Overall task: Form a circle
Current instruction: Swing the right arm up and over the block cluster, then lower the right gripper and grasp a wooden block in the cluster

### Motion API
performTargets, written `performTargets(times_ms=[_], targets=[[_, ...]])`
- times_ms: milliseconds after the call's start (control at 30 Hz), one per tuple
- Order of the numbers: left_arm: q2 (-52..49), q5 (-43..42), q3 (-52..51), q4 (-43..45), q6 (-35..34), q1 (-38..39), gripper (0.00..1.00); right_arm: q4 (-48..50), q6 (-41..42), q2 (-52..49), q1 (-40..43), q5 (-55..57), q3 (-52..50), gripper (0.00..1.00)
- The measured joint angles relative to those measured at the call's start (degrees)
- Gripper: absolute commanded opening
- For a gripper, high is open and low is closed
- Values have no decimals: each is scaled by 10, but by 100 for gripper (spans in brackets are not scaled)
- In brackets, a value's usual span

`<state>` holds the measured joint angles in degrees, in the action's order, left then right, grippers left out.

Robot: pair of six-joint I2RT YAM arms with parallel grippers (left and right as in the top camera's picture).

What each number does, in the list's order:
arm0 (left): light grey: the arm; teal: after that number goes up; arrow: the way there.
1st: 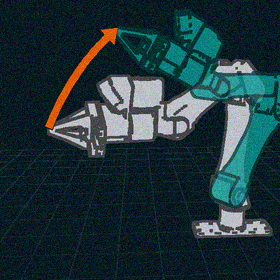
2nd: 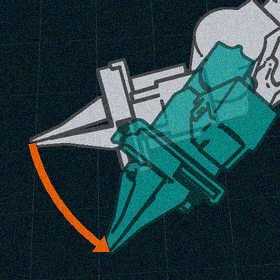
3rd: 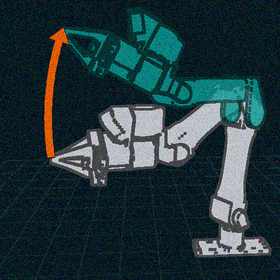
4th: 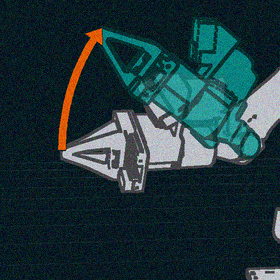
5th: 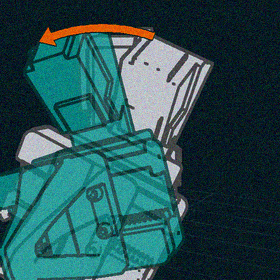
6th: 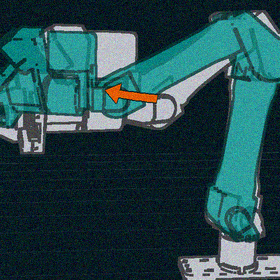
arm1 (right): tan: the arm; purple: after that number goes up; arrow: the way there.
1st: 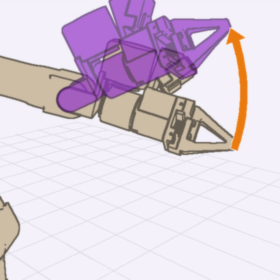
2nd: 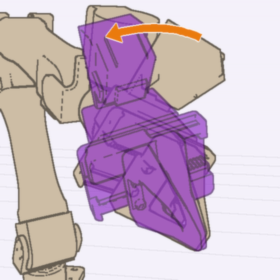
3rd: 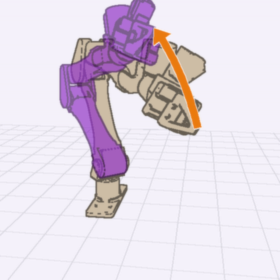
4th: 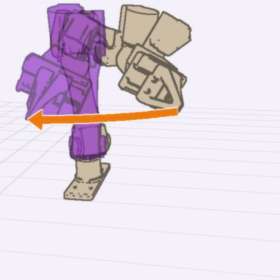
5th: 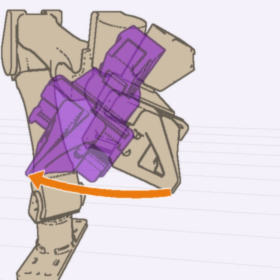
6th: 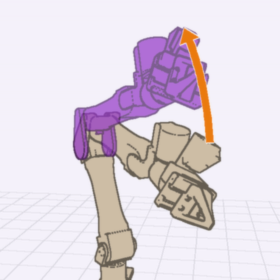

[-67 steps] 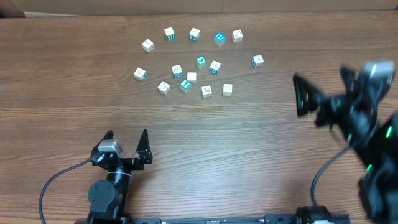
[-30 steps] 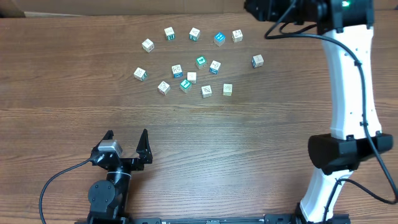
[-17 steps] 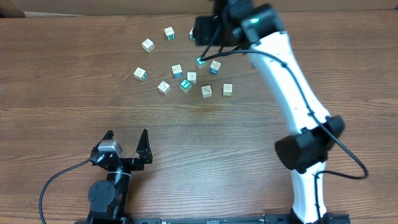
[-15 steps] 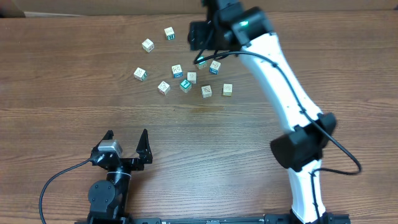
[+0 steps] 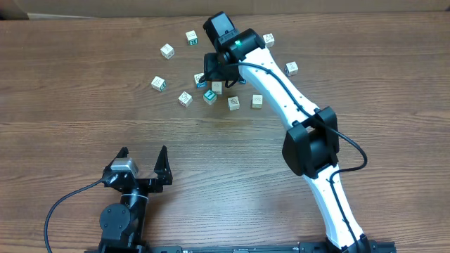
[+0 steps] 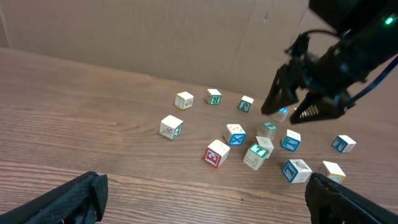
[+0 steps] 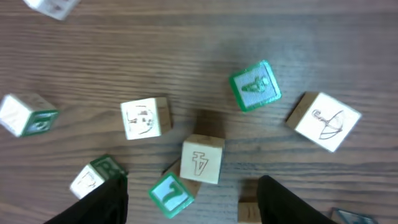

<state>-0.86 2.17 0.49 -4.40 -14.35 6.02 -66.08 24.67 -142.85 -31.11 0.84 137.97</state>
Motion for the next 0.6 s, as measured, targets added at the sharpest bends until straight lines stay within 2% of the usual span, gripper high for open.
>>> performTargets(times_ms=[467,533,600], targets=[[0,0,0,0,0,0,99,35,7,-49,-1,-4,-17,62],[0,0,0,0,0,0,99,39,7,-53,-1,-4,-17,57],[0,0,0,0,0,0,99,45,5,-57,-1,-5,-17,48]])
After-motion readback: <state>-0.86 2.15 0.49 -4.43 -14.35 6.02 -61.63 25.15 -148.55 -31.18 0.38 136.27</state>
